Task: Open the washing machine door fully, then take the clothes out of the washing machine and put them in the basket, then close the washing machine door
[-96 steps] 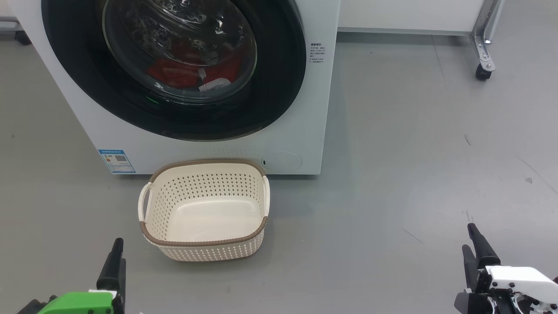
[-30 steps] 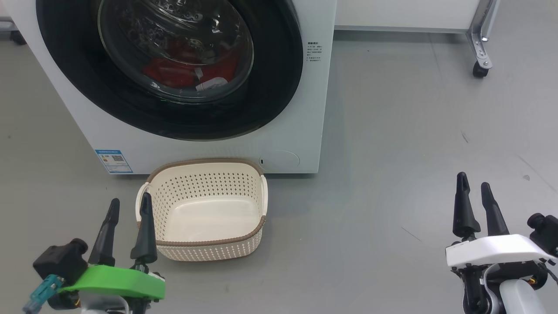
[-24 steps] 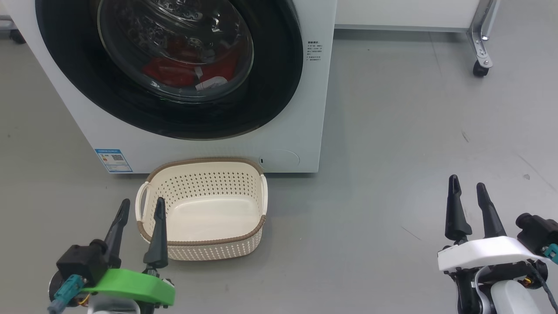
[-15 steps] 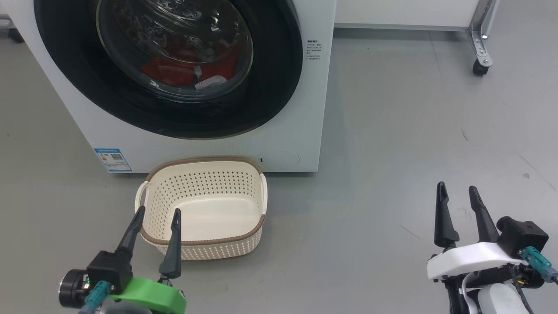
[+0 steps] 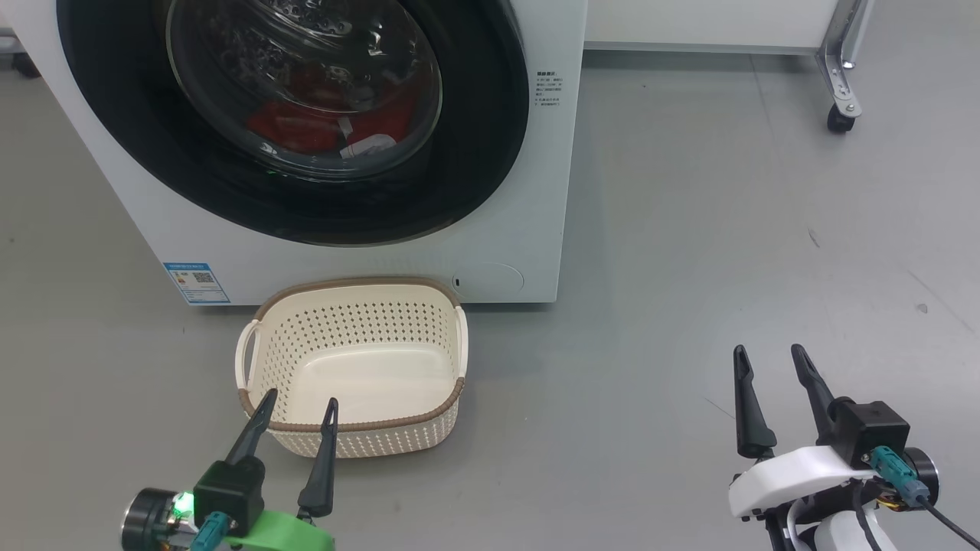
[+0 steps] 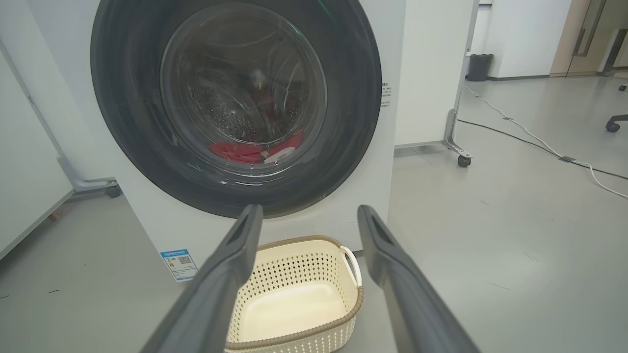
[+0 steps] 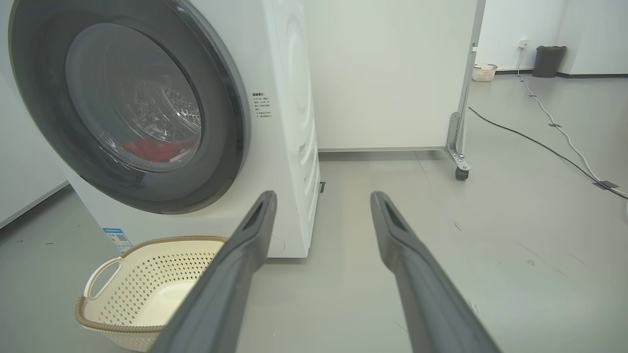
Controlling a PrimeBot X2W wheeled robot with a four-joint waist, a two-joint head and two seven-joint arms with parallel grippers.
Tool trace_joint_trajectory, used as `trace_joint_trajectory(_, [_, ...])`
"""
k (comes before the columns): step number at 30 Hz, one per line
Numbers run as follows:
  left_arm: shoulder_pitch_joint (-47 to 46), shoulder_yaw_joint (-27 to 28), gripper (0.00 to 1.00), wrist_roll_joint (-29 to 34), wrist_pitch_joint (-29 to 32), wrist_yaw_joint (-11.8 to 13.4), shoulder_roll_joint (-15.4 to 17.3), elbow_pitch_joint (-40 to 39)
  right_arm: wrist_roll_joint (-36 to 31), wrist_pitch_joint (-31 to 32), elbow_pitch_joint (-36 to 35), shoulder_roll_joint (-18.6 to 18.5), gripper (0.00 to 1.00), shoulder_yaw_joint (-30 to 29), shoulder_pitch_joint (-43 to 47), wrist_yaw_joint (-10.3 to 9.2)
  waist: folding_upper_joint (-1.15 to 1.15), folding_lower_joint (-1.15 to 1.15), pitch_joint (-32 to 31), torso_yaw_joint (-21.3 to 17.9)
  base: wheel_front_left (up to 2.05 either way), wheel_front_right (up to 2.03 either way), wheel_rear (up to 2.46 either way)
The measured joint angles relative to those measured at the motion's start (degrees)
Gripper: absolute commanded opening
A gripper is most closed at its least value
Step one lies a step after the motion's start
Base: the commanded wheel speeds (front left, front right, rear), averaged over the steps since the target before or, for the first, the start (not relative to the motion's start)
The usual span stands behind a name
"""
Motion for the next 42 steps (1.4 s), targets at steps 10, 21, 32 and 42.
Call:
trace_joint_trajectory(10, [-0.02, 0.24, 1.00, -2.87, 0.00, 0.34, -0.14, 2.43, 0.01, 0.00, 2.23, 0.01, 1.00, 0.46, -0.13, -0.25, 0.00, 0.00, -0.35, 0.13, 0.00, 0.00, 0.00])
trace_joint_trajectory(21, [-0.15, 0.11, 1.00, -2.99, 0.00, 0.49, -0.15, 3.65, 0.12, -0.01, 3.89, 0.03, 1.00, 0.73, -1.25, -0.25, 0.00, 0.00, -0.81, 0.27, 0.00, 0.00, 0.00])
trace_joint_trajectory(32, [-0.22, -0.12, 1.00, -3.68, 0.00, 0.58, -0.16, 4.30, 0.21, -0.01, 4.71, 0.07, 1.00, 0.78, -1.35, -0.41, 0.00, 0.00, -1.11, 0.38, 0.00, 0.00, 0.00])
trace_joint_trajectory(42, [-0.38, -0.48, 1.00, -4.27, 0.00, 1.05, -0.18, 4.53, 0.21, -0.01, 5.35, 0.08, 1.00, 0.93, -1.83, -0.41, 0.00, 0.00, -1.14, 0.56, 0.00, 0.00, 0.00])
